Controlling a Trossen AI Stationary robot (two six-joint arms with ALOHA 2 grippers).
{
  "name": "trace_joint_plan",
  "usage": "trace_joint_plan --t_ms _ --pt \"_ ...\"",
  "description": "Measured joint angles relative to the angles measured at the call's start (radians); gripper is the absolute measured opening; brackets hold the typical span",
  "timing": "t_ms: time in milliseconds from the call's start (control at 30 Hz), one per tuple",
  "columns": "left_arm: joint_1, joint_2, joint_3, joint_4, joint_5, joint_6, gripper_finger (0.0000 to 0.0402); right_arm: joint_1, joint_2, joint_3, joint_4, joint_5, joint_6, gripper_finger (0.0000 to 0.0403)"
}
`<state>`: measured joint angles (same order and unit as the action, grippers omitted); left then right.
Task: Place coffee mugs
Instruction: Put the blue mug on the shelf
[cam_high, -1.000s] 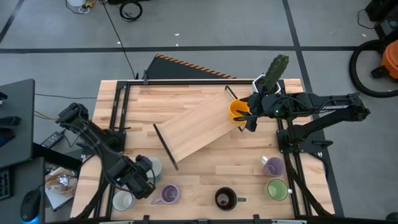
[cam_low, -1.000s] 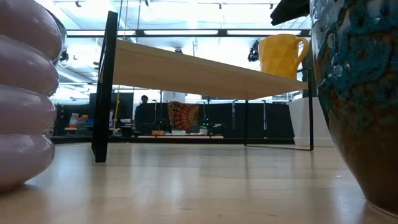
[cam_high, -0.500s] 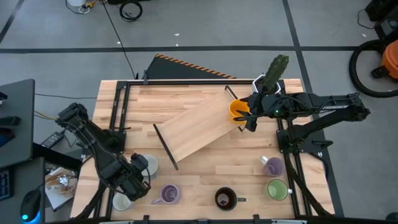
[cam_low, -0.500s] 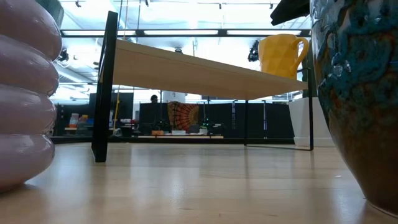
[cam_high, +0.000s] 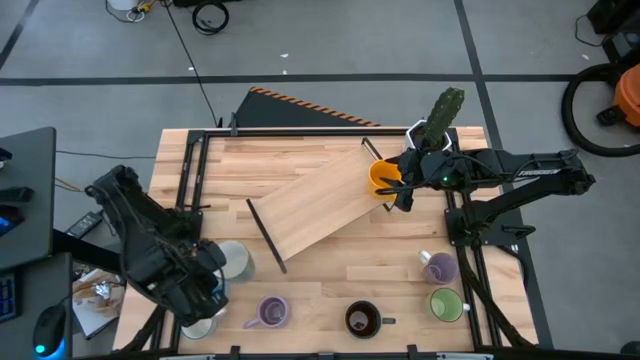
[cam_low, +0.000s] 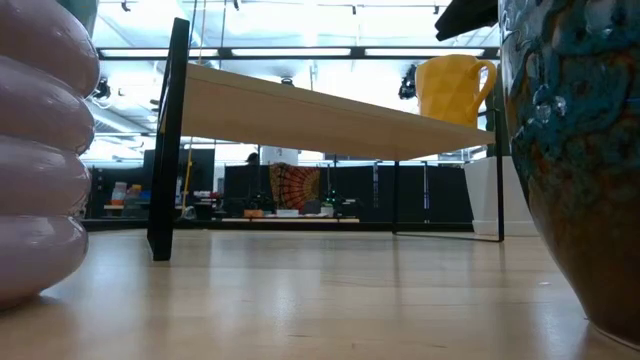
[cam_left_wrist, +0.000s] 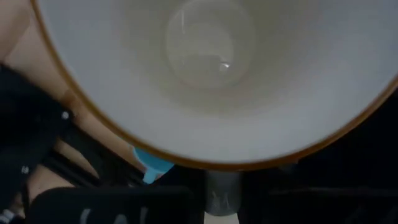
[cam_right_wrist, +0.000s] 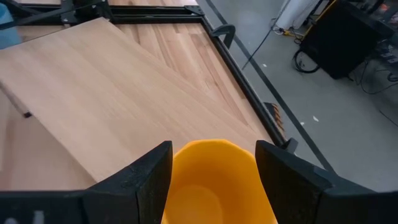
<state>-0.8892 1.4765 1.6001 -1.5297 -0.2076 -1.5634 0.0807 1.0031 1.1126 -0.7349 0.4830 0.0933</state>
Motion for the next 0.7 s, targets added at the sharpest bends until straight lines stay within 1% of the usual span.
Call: trace_joint_plan --t_ms 133,267,333,533,700 --pt "-0.007 0.000 0.075 -0.040 -0.062 0.072 0.0055 0.000 0.000 0.000 -0.001 -0.039 0.017 0.0236" --pt "0.000 0.000 0.126 -0.039 -0.150 0.215 0.0055 0.001 0.000 0.000 -0.025 -0.064 0.062 0.0236" --pt "0.025 0.000 0.144 -0.043 -0.166 0.292 0.0055 0.004 0.000 0.000 -0.042 -0.067 0.085 0.0236" --pt "0.167 -0.001 0.181 -0.043 -0.177 0.559 0.0055 0.013 0.000 0.000 -0.052 -0.100 0.131 0.0236" --pt "0.316 -0.001 0.213 -0.044 -0.127 0.814 0.0055 0.024 -0.002 0.000 -0.053 -0.133 0.147 0.0236"
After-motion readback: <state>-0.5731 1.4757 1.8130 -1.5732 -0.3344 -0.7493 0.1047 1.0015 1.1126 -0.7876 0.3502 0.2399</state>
